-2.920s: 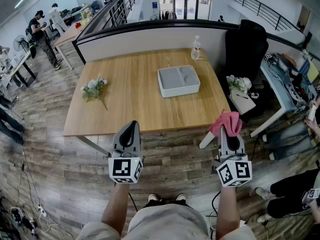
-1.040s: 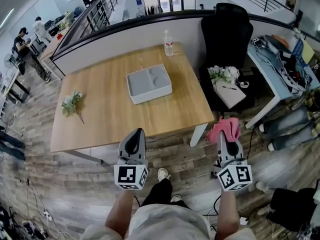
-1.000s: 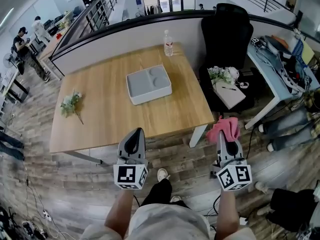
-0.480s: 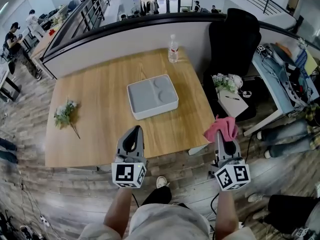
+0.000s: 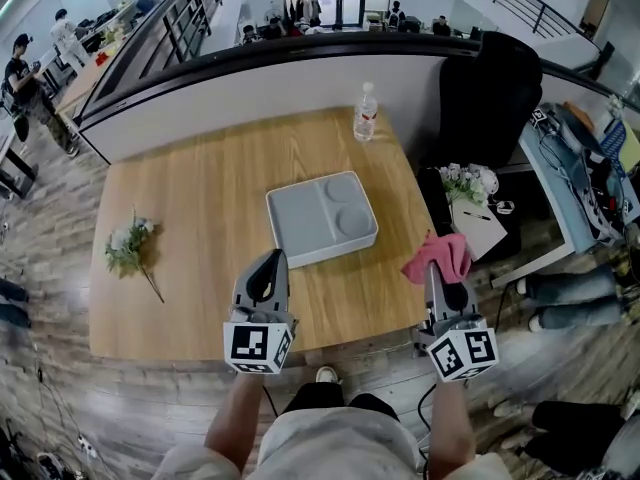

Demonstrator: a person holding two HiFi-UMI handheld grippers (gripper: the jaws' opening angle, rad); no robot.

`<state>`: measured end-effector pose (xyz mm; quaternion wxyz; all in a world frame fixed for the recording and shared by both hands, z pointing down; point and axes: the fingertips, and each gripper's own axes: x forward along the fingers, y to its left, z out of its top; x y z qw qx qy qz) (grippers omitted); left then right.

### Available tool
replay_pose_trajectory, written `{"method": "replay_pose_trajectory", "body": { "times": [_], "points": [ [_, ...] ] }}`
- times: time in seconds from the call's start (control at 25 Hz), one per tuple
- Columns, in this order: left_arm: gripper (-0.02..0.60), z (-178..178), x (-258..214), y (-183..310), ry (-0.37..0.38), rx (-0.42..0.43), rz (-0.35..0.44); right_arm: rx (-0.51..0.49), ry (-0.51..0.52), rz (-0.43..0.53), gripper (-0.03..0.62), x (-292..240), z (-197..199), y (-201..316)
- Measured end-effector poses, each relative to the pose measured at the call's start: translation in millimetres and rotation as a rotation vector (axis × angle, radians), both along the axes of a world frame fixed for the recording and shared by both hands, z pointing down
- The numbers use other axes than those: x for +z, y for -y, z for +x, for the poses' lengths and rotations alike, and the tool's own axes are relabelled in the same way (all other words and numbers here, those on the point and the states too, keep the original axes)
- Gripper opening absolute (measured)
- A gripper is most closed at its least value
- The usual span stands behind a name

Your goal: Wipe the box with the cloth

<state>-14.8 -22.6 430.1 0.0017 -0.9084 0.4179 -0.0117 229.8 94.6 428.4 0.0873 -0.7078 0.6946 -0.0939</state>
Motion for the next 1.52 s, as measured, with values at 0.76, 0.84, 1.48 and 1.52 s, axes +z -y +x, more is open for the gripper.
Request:
{"method": "replay_pose_trajectory", "body": {
  "times": [0.76, 0.84, 1.48, 1.52],
  "points": [
    [0.012, 34.5, -13.4, 77.8, -0.003, -0.081, 0.033, -0.125, 0.010, 0.012, 0.075, -5.8, 27.9, 112.4],
    [0.012, 41.1, -18.2, 86.6, -0.003, -0.098, 0.040, -0.137, 0.009, 0.025, 0.075, -9.8, 36.1, 124.4],
    [0.012, 63.2, -32.8, 132.5, 0.016, -0.221, 0.081, -0.245, 0.036, 0.041, 0.075, 0.3, 69.1, 194.4],
    [0.012, 60.6, -33.0, 134.7, 0.015, -0.229, 0.081, -0.251, 0.034, 0.037, 0.075, 1.2, 67.9, 198.0]
  ]
}}
